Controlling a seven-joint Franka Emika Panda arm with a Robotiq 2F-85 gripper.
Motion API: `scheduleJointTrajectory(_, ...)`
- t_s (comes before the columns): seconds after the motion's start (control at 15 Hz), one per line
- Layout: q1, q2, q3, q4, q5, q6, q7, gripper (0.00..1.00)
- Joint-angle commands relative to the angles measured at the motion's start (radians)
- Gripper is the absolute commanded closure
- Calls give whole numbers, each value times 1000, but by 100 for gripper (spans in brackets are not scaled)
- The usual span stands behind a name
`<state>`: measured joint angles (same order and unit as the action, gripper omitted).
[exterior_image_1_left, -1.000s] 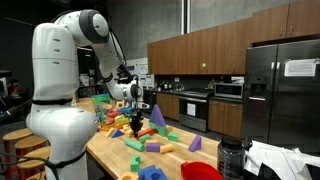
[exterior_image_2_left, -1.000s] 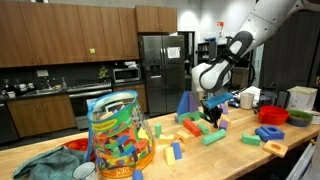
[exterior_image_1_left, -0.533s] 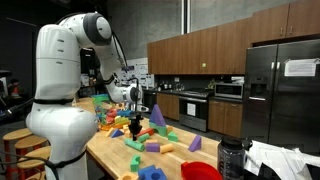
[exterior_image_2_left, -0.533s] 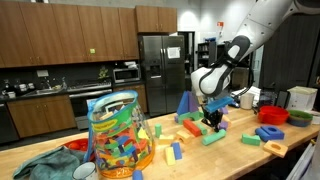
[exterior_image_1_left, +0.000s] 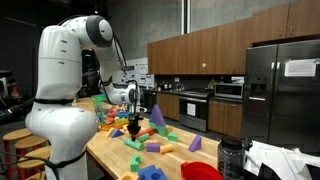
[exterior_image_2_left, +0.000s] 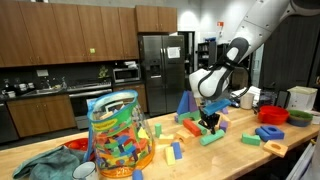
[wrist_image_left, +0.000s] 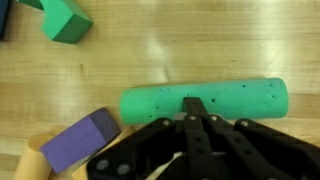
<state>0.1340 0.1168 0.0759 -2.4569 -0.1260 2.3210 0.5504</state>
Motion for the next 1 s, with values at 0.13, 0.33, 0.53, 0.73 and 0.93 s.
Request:
scheduleJointTrajectory(0.13,25,-2,16,1,-4,10,11,100)
scheduleJointTrajectory(0.33,28,3,18,8,-7,10,27,100)
scheduleJointTrajectory(0.53,26,-10,18,9,2,13,32,100)
scheduleJointTrajectory(0.73,26,-14,17,19,-1,7,42,100)
scheduleJointTrajectory(0.93,26,-6,15,27,-7,9,53,100)
